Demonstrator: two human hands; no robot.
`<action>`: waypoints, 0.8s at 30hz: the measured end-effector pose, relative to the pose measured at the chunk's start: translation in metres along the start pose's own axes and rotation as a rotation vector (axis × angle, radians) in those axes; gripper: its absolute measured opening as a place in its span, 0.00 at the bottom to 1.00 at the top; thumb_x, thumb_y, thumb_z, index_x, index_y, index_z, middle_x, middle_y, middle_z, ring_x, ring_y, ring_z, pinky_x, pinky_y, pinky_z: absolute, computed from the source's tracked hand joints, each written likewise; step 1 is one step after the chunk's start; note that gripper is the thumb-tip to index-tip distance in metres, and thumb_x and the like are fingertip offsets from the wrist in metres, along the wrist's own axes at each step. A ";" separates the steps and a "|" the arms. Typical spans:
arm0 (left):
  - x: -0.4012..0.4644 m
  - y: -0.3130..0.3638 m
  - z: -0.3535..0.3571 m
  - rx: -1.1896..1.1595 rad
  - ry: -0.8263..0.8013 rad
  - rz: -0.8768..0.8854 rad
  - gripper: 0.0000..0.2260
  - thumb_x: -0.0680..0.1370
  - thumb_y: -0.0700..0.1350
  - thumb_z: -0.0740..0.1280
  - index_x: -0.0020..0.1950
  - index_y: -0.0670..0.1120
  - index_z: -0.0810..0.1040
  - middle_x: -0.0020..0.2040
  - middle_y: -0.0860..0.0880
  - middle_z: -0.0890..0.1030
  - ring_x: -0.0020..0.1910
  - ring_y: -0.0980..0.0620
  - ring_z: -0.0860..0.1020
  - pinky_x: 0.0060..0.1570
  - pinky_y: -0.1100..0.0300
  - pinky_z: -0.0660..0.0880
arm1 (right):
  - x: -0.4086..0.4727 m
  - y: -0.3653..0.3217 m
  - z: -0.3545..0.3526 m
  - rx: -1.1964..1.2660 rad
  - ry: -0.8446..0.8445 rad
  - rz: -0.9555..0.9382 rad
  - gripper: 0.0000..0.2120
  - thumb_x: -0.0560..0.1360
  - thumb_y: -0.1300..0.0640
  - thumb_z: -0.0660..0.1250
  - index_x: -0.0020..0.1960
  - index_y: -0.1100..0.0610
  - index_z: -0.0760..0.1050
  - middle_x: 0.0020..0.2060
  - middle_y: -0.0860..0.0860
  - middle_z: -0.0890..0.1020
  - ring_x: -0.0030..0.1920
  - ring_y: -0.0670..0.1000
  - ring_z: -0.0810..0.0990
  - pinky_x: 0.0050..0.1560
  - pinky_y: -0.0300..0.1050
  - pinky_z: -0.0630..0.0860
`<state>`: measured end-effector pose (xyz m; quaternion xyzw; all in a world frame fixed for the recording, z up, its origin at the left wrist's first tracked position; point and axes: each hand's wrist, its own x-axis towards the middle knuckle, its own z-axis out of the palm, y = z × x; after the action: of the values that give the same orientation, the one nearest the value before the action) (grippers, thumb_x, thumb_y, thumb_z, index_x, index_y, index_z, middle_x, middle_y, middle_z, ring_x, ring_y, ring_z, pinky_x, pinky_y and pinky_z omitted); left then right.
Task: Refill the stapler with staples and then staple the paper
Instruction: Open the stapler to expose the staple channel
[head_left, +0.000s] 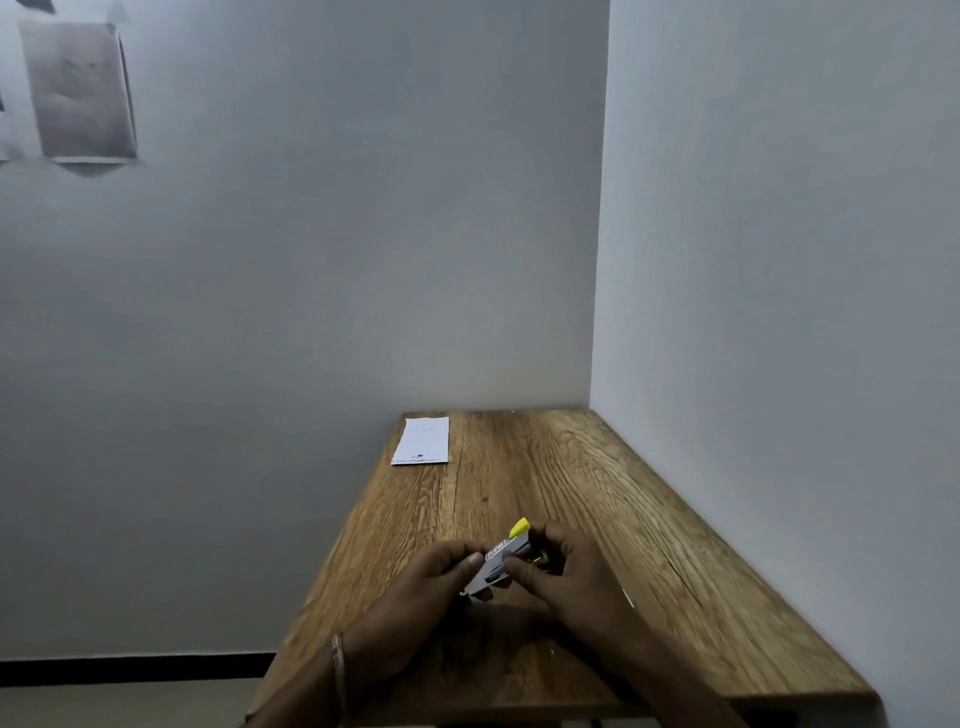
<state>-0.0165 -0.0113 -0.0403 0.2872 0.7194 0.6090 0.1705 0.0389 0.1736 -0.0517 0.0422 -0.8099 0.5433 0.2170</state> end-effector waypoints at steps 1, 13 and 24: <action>0.002 -0.001 0.000 -0.005 0.005 -0.007 0.13 0.83 0.44 0.59 0.56 0.44 0.82 0.48 0.46 0.85 0.44 0.55 0.81 0.43 0.63 0.77 | 0.001 0.001 0.003 0.034 0.022 0.037 0.12 0.73 0.58 0.75 0.56 0.52 0.81 0.48 0.49 0.86 0.48 0.48 0.85 0.47 0.43 0.82; 0.013 -0.005 0.008 0.120 0.110 0.076 0.12 0.82 0.49 0.62 0.53 0.43 0.81 0.46 0.43 0.84 0.42 0.50 0.81 0.44 0.56 0.77 | 0.003 -0.007 0.023 0.307 0.264 0.151 0.14 0.67 0.59 0.79 0.48 0.59 0.78 0.40 0.57 0.86 0.37 0.53 0.87 0.37 0.46 0.84; 0.021 -0.006 0.016 0.224 0.200 0.033 0.15 0.84 0.49 0.58 0.51 0.38 0.76 0.41 0.46 0.77 0.40 0.50 0.73 0.42 0.54 0.69 | -0.003 -0.003 0.029 0.434 0.276 0.155 0.06 0.72 0.65 0.74 0.44 0.64 0.78 0.37 0.58 0.86 0.39 0.55 0.87 0.36 0.41 0.82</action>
<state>-0.0245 0.0141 -0.0475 0.2541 0.7915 0.5531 0.0550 0.0341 0.1463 -0.0598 -0.0489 -0.6380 0.7199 0.2688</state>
